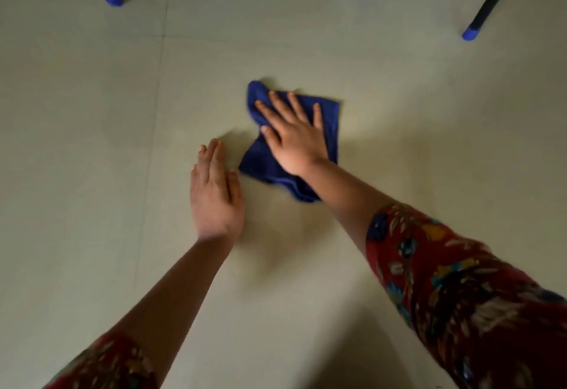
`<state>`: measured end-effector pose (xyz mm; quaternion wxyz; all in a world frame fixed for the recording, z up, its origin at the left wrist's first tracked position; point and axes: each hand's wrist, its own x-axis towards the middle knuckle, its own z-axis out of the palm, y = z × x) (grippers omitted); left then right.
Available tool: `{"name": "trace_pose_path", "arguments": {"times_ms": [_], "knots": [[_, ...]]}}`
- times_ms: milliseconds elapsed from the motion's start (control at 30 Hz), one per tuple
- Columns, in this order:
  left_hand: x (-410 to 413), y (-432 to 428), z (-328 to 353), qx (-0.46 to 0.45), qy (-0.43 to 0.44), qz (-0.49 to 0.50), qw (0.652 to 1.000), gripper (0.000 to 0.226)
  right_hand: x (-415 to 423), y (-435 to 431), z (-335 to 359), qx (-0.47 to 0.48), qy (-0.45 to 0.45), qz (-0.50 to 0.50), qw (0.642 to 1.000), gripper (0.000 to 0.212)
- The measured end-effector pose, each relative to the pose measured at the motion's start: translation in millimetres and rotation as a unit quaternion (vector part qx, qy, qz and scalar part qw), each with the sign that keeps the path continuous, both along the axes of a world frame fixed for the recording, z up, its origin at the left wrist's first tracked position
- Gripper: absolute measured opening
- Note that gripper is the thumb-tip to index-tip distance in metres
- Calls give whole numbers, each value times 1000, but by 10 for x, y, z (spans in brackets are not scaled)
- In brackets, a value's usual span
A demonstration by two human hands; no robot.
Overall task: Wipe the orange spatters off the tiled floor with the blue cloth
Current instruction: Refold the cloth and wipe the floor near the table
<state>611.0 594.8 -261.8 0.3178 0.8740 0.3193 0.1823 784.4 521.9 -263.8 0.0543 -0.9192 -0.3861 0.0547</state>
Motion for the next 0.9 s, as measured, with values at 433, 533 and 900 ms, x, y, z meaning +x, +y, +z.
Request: {"name": "trace_pose_path", "arguments": {"times_ms": [433, 533, 900], "knots": [[1226, -1403, 14, 103, 124, -270, 949, 58, 1269, -1816, 63, -12, 32, -300, 953, 54], [1227, -1469, -47, 134, 133, -249, 950, 53, 913, -1573, -32, -4, -13, -111, 994, 55], [1242, -1470, 2, 154, 154, -239, 946, 60, 1240, -3541, 84, 3, 39, -404, 914, 58]]}}
